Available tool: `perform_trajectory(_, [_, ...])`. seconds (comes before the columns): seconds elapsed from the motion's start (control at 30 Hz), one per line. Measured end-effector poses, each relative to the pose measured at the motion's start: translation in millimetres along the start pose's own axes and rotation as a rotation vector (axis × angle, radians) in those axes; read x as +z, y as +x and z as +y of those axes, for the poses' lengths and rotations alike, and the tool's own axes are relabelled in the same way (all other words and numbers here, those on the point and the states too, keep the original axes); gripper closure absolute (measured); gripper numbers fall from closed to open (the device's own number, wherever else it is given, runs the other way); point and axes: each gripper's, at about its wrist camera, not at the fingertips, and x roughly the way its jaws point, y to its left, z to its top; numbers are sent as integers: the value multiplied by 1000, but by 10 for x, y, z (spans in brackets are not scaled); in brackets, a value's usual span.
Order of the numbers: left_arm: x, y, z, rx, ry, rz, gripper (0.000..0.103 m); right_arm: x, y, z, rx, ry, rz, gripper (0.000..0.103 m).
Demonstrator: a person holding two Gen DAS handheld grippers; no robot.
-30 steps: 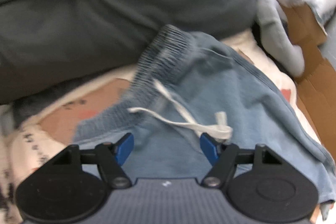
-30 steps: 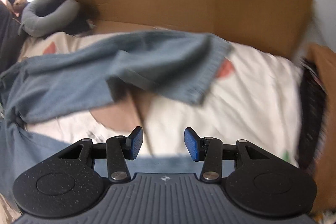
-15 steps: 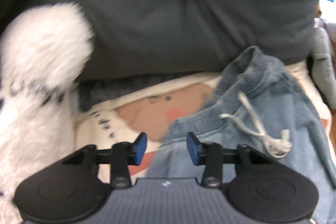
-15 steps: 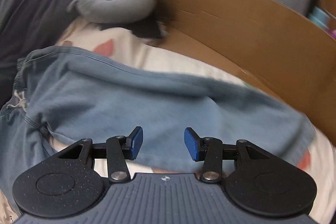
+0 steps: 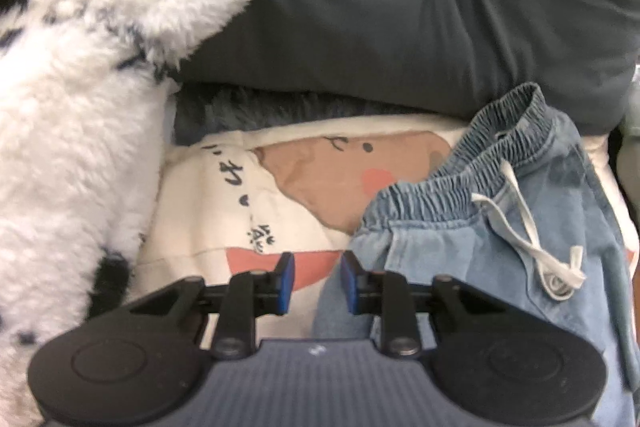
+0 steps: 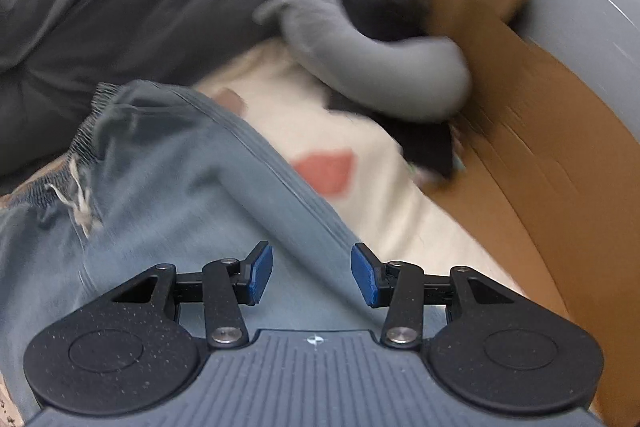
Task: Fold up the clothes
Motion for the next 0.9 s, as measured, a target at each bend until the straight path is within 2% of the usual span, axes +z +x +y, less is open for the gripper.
perform_trajectory(0.23, [-64, 130, -69, -5, 18, 23, 76, 612, 372, 518, 83, -83, -74, 52])
perform_trajectory(0.37, [-74, 184, -10, -12, 11, 14, 69, 774, 481, 847, 120, -140, -92, 52])
perform_trajectory(0.5, [-92, 230, 46, -33, -22, 24, 70, 829, 579, 1084, 147, -156, -88, 52])
perform_trajectory(0.57, [-77, 157, 48, -38, -13, 4, 76, 851, 608, 1185, 158, -160, -87, 52])
perform_trajectory(0.7, [2, 55, 137, -27, -39, -34, 76, 885, 604, 1310, 172, -175, -93, 52])
perform_trajectory(0.9, [-11, 220, 107, -38, -37, 5, 77, 920, 664, 1348, 171, -158, -79, 52])
